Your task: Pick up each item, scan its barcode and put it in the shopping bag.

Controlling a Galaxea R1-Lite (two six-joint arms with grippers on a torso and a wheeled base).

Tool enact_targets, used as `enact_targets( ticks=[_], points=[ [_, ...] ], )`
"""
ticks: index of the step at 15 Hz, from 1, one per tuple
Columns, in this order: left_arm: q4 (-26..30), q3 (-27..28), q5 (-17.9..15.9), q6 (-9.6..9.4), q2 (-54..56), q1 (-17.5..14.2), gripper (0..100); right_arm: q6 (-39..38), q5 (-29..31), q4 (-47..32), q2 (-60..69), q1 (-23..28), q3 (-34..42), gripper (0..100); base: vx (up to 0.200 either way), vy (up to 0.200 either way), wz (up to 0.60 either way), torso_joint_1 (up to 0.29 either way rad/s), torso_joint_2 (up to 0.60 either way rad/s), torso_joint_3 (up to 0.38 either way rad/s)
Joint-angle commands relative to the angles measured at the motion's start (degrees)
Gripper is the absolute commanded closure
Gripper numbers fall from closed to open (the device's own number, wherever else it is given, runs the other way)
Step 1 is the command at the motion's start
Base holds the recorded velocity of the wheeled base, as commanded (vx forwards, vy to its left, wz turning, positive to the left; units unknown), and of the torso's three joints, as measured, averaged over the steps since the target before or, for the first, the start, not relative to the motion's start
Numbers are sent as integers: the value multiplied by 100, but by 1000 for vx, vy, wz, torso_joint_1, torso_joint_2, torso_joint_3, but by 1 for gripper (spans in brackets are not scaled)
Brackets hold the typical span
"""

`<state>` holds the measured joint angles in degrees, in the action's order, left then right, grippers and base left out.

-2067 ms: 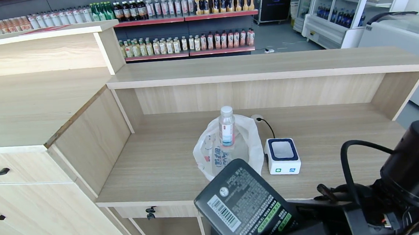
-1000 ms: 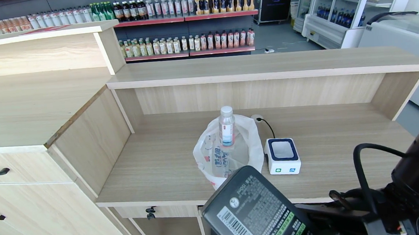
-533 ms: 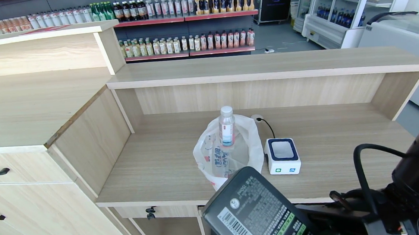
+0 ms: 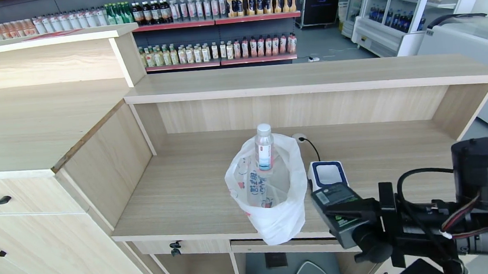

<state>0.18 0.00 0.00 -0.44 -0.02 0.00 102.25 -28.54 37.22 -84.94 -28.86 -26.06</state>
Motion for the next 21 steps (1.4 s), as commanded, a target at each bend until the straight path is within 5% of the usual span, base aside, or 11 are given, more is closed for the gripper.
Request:
enact_targets(
  ticks=[1, 5, 9, 11, 15, 17, 21],
  points=[
    [-1, 0, 0, 0, 2, 0, 0, -1111, 138, -654, 628, 1910, -101, 100, 0, 0, 0, 0, 0, 0],
    [-1, 0, 0, 0, 2, 0, 0, -1322, -838, -1006, 575, 3079, -654, 100, 0, 0, 0, 0, 0, 0],
    [-1, 0, 0, 0, 2, 0, 0, -2140, -864, -1103, 628, 3228, -602, 100, 0, 0, 300, 2, 1, 1],
    [-1, 0, 0, 0, 2, 0, 0, -3449, -504, -1059, 637, 3219, -760, 100, 0, 0, 600, -2, 2, 7],
    [-1, 0, 0, 0, 2, 0, 0, -8283, -126, -980, -541, 2806, -1902, 100, 0, 0, 150, 1, 1, 1],
    [-1, 0, 0, 0, 2, 0, 0, -9153, 657, -892, -1191, 2947, -2192, 100, 0, 0, 0, 0, 0, 0],
    [-1, 0, 0, 0, 2, 0, 0, -11060, 727, -523, -2167, 3123, -2430, 100, 0, 0, 0, 0, 0, 0]
  ],
)
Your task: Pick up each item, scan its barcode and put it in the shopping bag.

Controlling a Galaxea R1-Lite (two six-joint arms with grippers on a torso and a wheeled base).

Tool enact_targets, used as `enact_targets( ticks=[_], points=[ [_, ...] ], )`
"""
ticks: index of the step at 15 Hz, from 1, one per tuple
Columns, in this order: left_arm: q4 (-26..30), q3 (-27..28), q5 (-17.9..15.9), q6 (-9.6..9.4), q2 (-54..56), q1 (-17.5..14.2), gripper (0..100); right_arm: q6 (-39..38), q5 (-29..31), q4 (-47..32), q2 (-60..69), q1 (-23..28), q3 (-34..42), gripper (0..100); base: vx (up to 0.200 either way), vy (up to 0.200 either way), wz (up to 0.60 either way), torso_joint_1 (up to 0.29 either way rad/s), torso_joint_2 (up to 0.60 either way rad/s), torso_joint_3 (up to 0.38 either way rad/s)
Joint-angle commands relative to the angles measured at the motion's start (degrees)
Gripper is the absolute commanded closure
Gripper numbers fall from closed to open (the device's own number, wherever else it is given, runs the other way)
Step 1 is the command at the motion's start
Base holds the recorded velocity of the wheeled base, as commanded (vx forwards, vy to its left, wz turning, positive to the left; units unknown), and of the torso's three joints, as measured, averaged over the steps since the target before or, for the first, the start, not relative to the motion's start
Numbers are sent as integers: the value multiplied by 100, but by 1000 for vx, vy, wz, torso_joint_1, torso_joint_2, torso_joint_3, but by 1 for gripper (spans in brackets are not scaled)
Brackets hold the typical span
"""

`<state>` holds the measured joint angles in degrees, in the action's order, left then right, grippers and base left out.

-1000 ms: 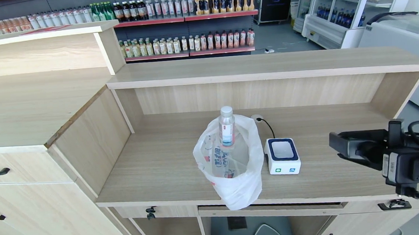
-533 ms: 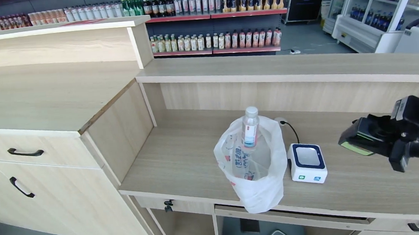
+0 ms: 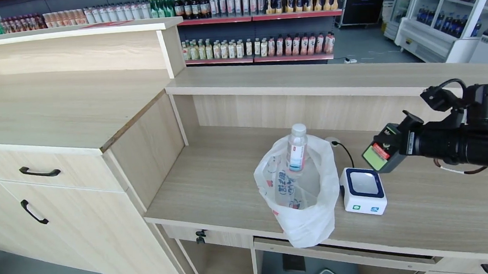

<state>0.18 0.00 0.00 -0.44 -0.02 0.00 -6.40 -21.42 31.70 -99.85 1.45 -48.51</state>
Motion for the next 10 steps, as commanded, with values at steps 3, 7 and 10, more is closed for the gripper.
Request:
enact_targets(
  ticks=[3, 7, 10],
  points=[
    [-1, 0, 0, 0, 2, 0, 0, -327, -293, 65, -1071, 110, -256, 100, 0, 0, 0, 0, 0, 0],
    [-1, 0, 0, 0, 2, 0, 0, -318, -767, 12, -1361, 57, -607, 100, 0, 0, 0, 0, 0, 0],
    [-1, 0, 0, 0, 2, 0, 0, -309, -759, 12, -1502, -40, -748, 100, 0, 0, 0, 0, 0, 0]
  ],
)
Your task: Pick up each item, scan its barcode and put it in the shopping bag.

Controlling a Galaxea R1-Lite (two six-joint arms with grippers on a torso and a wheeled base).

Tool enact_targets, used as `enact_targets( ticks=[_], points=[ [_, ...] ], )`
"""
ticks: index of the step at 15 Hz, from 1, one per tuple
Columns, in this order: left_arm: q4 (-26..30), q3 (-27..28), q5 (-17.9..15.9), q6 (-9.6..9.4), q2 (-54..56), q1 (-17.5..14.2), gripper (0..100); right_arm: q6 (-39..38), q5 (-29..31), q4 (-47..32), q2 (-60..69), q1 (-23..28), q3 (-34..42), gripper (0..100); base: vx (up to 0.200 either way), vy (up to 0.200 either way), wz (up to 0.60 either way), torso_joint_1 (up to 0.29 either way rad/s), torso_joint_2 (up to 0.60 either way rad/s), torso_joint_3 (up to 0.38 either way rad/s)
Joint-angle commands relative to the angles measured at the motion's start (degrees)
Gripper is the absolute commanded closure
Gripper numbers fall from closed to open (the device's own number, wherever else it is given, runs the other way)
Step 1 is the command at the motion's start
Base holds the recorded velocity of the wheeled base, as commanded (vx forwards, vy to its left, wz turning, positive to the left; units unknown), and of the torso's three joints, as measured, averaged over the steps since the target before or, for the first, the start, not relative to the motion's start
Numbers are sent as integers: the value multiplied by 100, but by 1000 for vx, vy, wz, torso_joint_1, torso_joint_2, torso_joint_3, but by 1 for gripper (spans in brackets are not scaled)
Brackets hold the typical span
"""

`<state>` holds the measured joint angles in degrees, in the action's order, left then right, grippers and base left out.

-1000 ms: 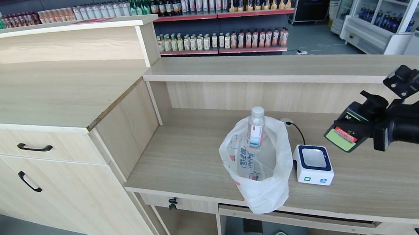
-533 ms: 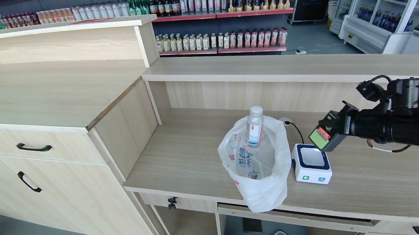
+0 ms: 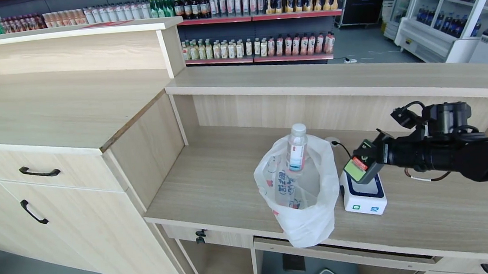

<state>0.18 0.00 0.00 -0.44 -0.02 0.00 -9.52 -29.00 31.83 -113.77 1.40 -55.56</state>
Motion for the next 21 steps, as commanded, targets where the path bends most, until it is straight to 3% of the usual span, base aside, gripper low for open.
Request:
enact_targets(
  ticks=[1, 14, 17, 21],
  points=[
    [-1, 0, 0, 0, 2, 0, 0, 20, 9, -1, -163, -61, -51, 100, 0, 0, 0, 0, 0, 0],
    [-1, 0, 0, 0, 2, 0, 0, 293, 35, -10, -540, -298, -350, 100, 0, 0, 0, 0, 0, 0],
    [-1, 0, 0, 0, 2, 0, 0, 680, 422, -195, -611, -290, -297, 100, 0, 0, 0, 0, 0, 0],
    [-1, 0, 0, 0, 2, 0, 0, 644, 219, -203, -628, -307, -394, 100, 0, 0, 0, 0, 0, 0]
  ],
)
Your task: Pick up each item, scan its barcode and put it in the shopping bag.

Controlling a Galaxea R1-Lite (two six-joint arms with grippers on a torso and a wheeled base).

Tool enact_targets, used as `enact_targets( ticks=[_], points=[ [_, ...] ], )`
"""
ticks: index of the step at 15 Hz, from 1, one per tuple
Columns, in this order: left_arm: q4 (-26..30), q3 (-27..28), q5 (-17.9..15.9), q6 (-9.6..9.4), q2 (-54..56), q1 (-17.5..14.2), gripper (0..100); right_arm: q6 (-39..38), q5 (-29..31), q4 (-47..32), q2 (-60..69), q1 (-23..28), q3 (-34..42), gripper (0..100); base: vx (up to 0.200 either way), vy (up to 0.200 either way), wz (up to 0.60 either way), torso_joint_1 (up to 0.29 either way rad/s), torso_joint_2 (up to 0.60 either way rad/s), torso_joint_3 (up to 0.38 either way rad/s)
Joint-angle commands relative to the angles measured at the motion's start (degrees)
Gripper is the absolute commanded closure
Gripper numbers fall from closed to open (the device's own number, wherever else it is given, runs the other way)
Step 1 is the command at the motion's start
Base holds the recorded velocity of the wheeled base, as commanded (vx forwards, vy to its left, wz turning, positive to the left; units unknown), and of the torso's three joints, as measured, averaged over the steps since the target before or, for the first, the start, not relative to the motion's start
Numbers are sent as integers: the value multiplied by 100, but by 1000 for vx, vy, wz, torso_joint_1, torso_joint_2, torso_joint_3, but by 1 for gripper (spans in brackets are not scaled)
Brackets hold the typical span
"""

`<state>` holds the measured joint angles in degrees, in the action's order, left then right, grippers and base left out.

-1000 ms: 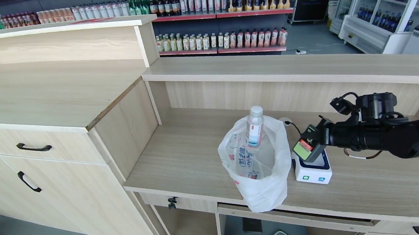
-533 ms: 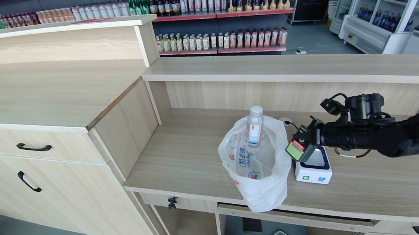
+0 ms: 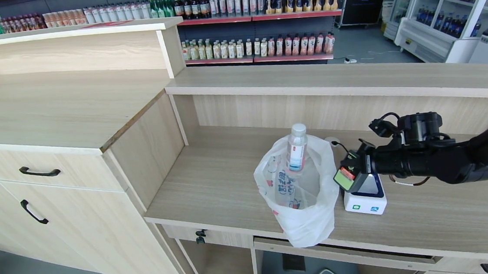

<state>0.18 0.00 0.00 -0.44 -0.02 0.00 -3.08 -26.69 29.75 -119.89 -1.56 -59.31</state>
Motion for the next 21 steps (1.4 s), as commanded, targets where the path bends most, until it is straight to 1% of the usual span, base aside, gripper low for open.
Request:
enact_targets(
  ticks=[1, 6, 17, 18, 19, 20, 21],
  points=[
    [-1, 0, 0, 0, 2, 0, 0, 10, -12, 14, -25, -37, -37, 100, 0, 0, 0, 0, 0, 0],
    [-1, 0, 0, 0, 2, 0, 0, 45, 164, 14, 71, -37, -46, 100, 0, 0, 0, 0, 0, 0],
    [-1, 0, 0, 0, 2, 0, 0, 62, 172, 49, 221, -29, -37, 100, 0, 0, 0, 0, 0, 0],
    [-1, 0, 0, 0, 2, 0, 0, 203, 172, 172, 300, -37, -63, 100, 0, 0, 0, 0, 0, 0],
    [-1, 0, 0, 0, 2, 0, 0, 537, 172, 348, 405, -46, -72, 100, 0, 0, 0, 0, 0, 0],
    [-1, 0, 0, 0, 2, 0, 0, 1363, 181, 488, 678, -90, 86, 100, 0, 0, 0, 0, 0, 0],
    [-1, 0, 0, 0, 2, 0, 0, 2435, 181, 576, 977, -64, 385, 100, 0, 0, 0, 0, 0, 0]
  ],
)
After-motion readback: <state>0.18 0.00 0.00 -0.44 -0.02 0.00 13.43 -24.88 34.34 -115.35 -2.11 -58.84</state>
